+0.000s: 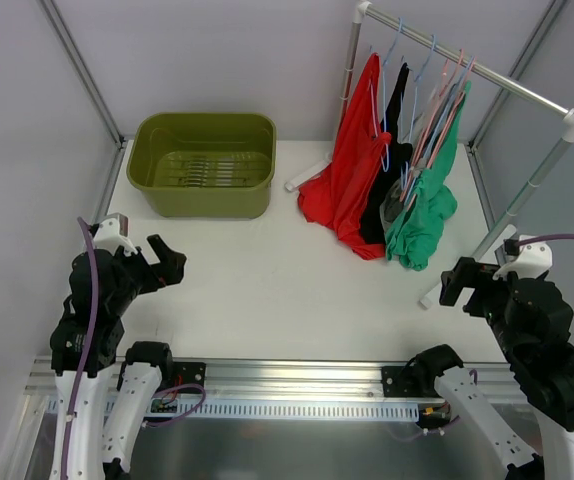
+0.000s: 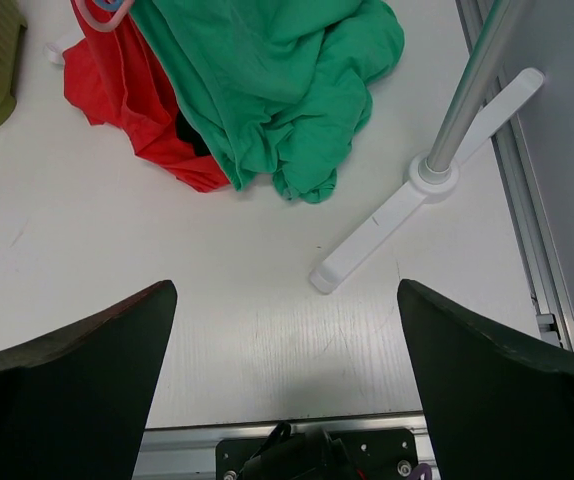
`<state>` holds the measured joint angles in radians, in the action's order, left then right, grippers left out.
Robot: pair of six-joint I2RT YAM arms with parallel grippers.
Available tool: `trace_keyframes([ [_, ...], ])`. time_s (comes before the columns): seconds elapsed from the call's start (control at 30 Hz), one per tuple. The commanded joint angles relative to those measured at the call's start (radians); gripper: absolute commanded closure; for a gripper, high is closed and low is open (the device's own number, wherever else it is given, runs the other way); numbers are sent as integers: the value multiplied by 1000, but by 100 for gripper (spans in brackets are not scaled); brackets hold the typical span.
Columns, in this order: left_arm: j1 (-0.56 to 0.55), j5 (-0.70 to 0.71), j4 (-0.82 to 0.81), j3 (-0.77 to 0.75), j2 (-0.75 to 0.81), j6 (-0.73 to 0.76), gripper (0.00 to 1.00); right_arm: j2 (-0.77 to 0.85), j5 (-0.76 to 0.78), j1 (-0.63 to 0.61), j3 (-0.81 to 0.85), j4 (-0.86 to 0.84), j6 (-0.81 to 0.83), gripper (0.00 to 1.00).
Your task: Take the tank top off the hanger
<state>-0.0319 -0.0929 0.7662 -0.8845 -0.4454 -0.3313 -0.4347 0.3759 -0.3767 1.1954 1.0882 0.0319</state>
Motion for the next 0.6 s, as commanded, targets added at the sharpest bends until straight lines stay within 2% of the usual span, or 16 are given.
trace_keyframes([
  [0.0,-2,25,-39,15,17,-17,1,-2,-21,-5,15,-70,20,1],
  [0.13,-2,32,-39,28,56,-32,1,-42,-94,-4,44,-116,31,1],
  [0.27,-3,35,-44,38,102,-43,1,-168,-74,-4,136,-137,23,1],
  [0.43,-5,15,-47,41,82,-40,1,-436,-66,-2,386,-140,36,1],
  [0.57,-19,-13,-48,41,48,-34,1,-603,-11,18,539,-168,63,12],
])
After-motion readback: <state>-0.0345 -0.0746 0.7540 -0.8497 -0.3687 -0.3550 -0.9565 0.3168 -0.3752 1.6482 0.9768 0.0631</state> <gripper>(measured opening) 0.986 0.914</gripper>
